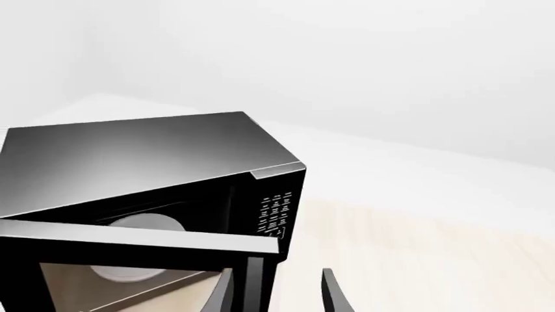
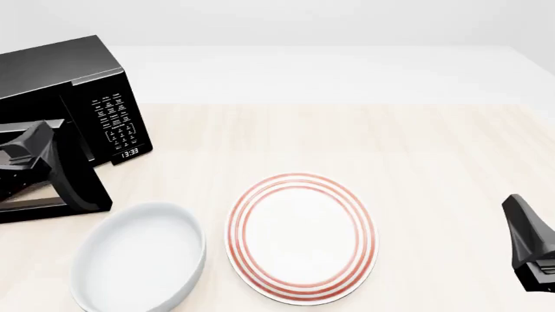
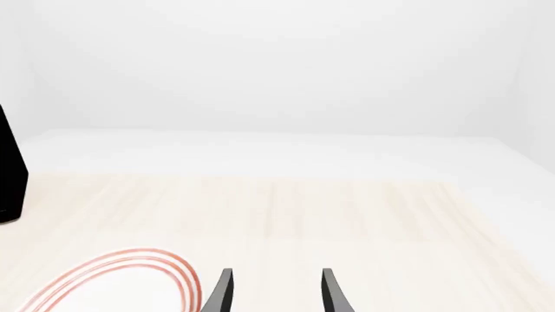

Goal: Open the microwave.

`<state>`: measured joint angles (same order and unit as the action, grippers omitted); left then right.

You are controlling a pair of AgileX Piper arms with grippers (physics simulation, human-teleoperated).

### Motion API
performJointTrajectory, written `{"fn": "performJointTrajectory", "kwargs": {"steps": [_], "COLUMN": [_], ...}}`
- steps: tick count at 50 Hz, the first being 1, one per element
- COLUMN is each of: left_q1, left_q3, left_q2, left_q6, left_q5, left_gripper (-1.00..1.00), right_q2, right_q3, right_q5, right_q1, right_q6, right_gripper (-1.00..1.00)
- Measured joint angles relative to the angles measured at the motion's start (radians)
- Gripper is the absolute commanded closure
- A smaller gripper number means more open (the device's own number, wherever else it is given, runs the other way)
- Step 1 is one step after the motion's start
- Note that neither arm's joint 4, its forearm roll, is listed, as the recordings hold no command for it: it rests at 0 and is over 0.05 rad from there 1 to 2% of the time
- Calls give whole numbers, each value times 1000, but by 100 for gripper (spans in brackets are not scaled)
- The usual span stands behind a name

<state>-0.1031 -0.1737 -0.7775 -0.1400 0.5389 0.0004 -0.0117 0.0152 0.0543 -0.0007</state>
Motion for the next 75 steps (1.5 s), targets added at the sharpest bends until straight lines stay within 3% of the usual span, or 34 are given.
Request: {"fn": "performJointTrajectory", "kwargs": {"steps": [34, 54, 75], "left_q1": [-25, -39, -17], "left_q3": [-252, -403, -538], "left_q2": [31, -6, -19], "left_q6": [32, 11, -63], "left_q5": [-280, -429, -635], "left_gripper": [-100, -100, -100], "right_q2": [0, 0, 0], "right_q3": [-1, -1, -1], "right_q5": [0, 0, 0], "right_q1": [1, 1, 1], "right_q6": [0, 0, 0], "right_gripper": [-100, -100, -100]}}
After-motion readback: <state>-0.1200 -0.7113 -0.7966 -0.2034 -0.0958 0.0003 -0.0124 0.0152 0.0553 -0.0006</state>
